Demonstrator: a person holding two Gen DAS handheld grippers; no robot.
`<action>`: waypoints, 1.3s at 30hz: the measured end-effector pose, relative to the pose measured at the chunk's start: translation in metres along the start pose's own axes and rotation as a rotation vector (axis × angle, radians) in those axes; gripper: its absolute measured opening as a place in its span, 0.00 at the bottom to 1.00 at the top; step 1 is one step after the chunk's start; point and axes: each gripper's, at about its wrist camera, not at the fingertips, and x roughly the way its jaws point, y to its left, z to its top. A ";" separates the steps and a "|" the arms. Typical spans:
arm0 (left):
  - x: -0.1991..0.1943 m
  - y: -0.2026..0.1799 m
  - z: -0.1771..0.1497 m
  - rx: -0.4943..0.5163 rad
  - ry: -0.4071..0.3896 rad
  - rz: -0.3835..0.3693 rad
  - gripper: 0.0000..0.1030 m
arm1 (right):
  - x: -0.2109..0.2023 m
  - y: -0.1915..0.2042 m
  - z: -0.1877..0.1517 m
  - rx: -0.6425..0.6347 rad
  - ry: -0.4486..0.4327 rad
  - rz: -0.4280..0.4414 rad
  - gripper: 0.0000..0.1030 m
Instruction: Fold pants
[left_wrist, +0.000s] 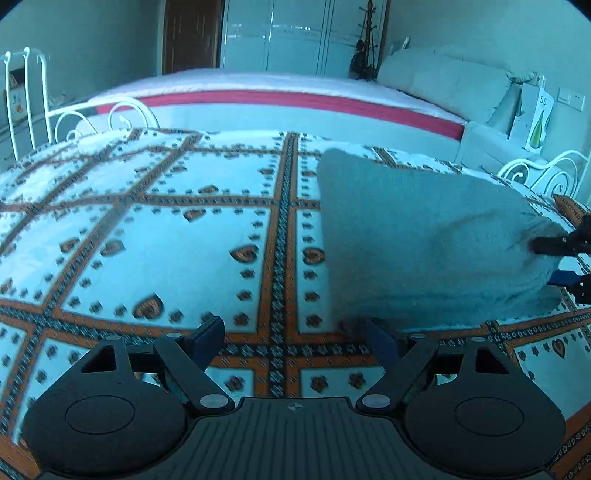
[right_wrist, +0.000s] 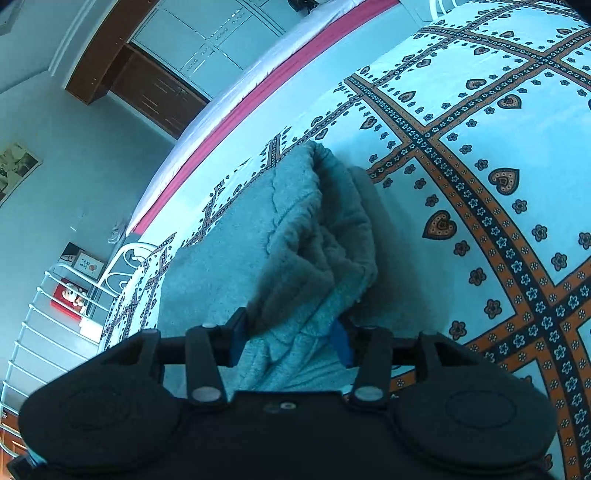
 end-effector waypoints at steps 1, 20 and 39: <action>0.001 -0.003 -0.001 0.009 0.001 0.002 0.81 | 0.000 0.000 0.000 0.002 0.001 0.001 0.39; 0.026 -0.015 0.014 -0.097 -0.233 0.091 0.70 | -0.004 0.023 0.001 -0.139 -0.072 -0.004 0.28; 0.046 -0.010 0.001 -0.118 -0.116 0.127 0.70 | 0.014 -0.008 0.005 -0.028 0.063 -0.027 0.36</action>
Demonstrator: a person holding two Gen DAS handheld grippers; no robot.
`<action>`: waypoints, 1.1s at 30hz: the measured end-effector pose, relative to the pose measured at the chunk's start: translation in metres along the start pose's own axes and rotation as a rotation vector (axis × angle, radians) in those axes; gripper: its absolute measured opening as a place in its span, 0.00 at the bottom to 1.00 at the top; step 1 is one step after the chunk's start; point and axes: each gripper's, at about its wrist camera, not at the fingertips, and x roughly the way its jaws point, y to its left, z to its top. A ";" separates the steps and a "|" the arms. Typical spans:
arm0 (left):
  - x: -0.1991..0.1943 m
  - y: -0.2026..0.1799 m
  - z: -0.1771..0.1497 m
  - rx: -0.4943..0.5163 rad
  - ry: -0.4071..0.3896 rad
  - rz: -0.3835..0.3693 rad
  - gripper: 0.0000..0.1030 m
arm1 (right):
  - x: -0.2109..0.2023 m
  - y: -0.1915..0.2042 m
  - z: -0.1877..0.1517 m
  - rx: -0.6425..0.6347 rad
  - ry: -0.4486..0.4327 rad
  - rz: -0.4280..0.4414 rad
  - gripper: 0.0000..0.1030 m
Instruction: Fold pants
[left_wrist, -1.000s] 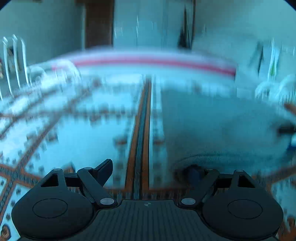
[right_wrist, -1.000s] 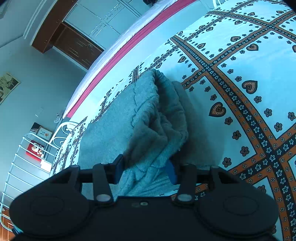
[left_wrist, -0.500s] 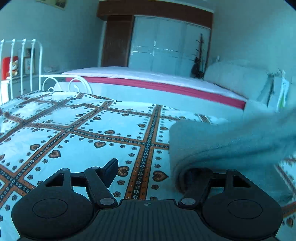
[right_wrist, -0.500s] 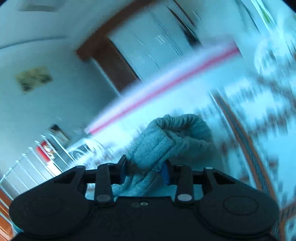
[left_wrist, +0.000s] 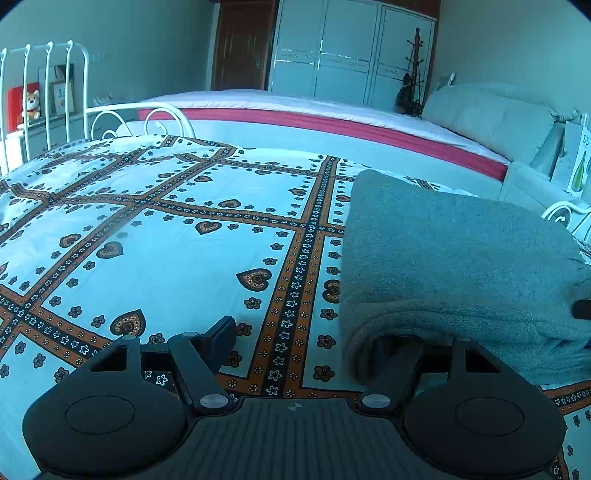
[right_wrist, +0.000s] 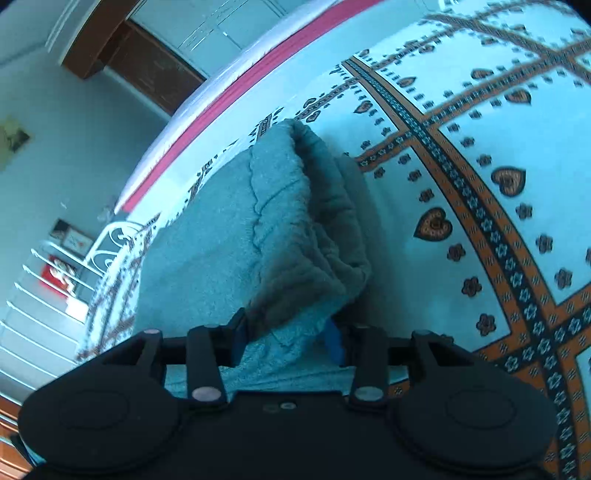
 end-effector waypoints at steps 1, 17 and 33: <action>0.000 0.000 0.000 0.002 -0.001 0.001 0.70 | -0.001 -0.001 0.000 0.013 -0.006 0.008 0.39; -0.026 0.021 0.020 0.039 0.143 -0.118 0.78 | -0.051 0.004 0.011 -0.119 -0.117 -0.064 0.35; -0.009 0.011 0.011 0.076 0.126 -0.110 0.79 | -0.005 -0.007 0.007 0.100 0.014 0.045 0.46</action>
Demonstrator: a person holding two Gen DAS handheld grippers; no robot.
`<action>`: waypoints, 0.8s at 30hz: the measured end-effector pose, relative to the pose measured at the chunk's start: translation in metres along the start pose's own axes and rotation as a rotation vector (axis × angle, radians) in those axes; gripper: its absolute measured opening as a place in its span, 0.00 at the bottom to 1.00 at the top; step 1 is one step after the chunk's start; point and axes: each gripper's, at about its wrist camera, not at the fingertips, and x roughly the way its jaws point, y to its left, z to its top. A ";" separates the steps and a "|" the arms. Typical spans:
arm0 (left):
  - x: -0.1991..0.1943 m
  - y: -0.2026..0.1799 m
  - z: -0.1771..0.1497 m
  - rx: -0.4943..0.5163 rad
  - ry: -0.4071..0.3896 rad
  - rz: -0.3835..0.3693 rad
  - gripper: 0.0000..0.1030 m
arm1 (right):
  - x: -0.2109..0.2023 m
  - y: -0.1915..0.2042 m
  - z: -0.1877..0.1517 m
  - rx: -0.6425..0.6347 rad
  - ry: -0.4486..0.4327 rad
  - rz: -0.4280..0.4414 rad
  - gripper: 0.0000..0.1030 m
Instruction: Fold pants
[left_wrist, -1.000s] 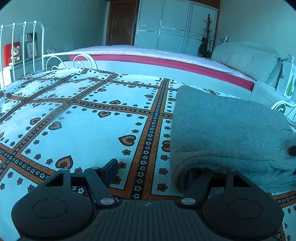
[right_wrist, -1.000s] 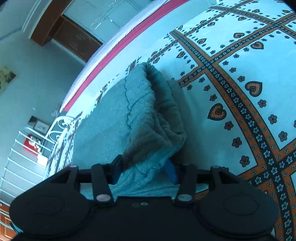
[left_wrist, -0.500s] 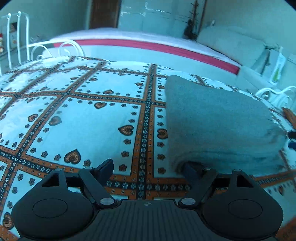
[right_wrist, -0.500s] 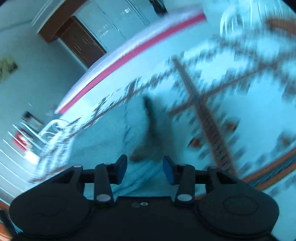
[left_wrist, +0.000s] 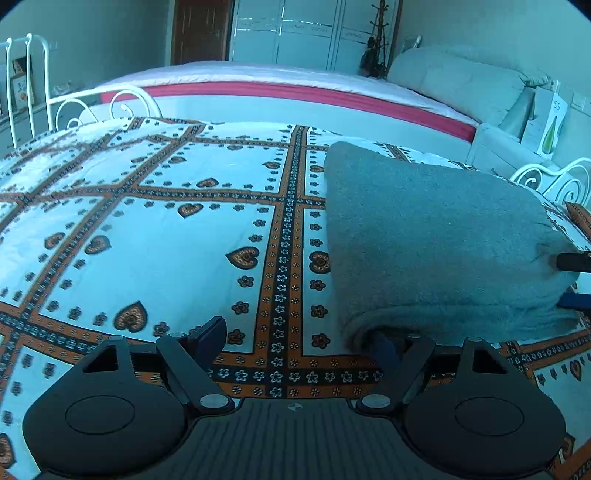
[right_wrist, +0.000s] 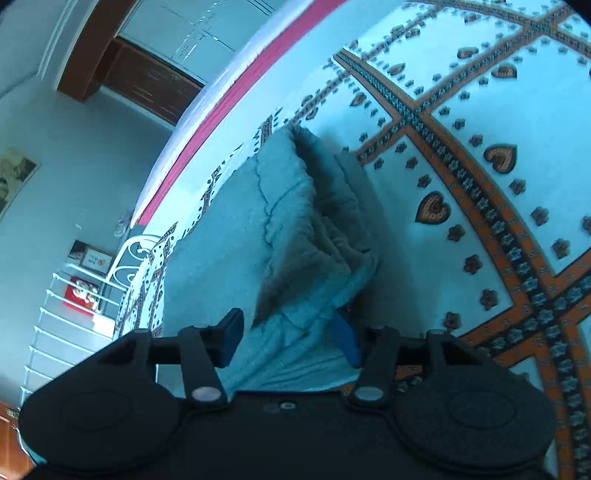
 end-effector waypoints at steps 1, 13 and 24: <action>0.003 0.000 -0.001 -0.002 -0.004 -0.002 0.80 | 0.003 -0.001 0.000 -0.005 -0.016 -0.014 0.45; 0.006 -0.004 -0.001 0.010 -0.003 -0.002 0.84 | 0.001 -0.021 -0.004 0.056 -0.043 -0.027 0.25; -0.034 0.040 0.035 -0.056 -0.006 -0.011 0.84 | -0.057 0.041 0.010 -0.330 -0.275 -0.107 0.31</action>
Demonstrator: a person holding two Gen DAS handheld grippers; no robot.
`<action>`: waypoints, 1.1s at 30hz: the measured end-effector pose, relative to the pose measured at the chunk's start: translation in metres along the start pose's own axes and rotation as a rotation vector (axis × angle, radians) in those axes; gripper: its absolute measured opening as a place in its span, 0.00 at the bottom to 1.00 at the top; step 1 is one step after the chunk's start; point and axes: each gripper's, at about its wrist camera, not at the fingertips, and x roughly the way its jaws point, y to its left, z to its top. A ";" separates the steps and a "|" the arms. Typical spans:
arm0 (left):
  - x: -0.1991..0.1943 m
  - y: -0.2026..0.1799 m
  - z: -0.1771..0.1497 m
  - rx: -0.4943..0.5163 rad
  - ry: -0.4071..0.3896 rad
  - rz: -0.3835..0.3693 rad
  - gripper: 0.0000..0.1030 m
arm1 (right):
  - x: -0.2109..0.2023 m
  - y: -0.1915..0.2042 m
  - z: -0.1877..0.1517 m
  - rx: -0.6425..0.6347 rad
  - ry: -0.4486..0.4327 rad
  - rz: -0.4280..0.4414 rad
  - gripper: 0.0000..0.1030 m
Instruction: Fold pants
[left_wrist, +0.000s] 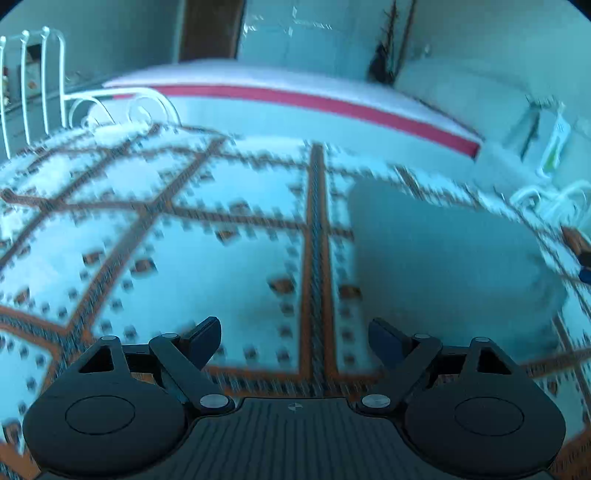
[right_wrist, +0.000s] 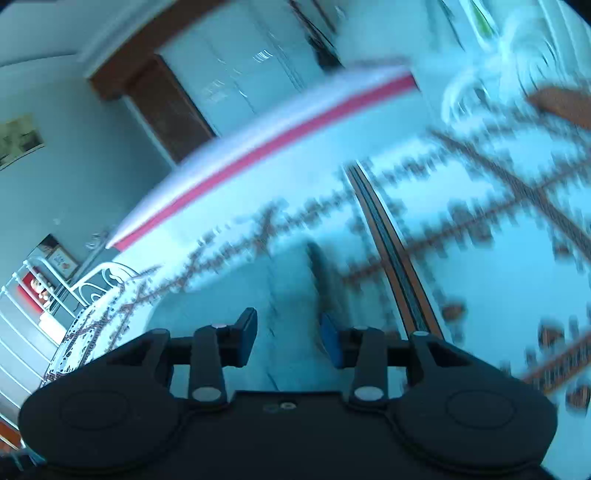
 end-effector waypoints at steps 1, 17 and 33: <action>0.007 0.003 0.008 -0.020 -0.002 -0.003 0.84 | 0.002 0.004 0.003 -0.039 -0.007 0.008 0.32; 0.098 -0.012 0.046 -0.078 0.085 -0.204 0.84 | 0.052 -0.023 0.007 0.009 0.178 0.021 0.61; 0.133 -0.036 0.050 -0.093 0.157 -0.282 0.84 | 0.094 -0.072 -0.010 0.378 0.338 0.194 0.76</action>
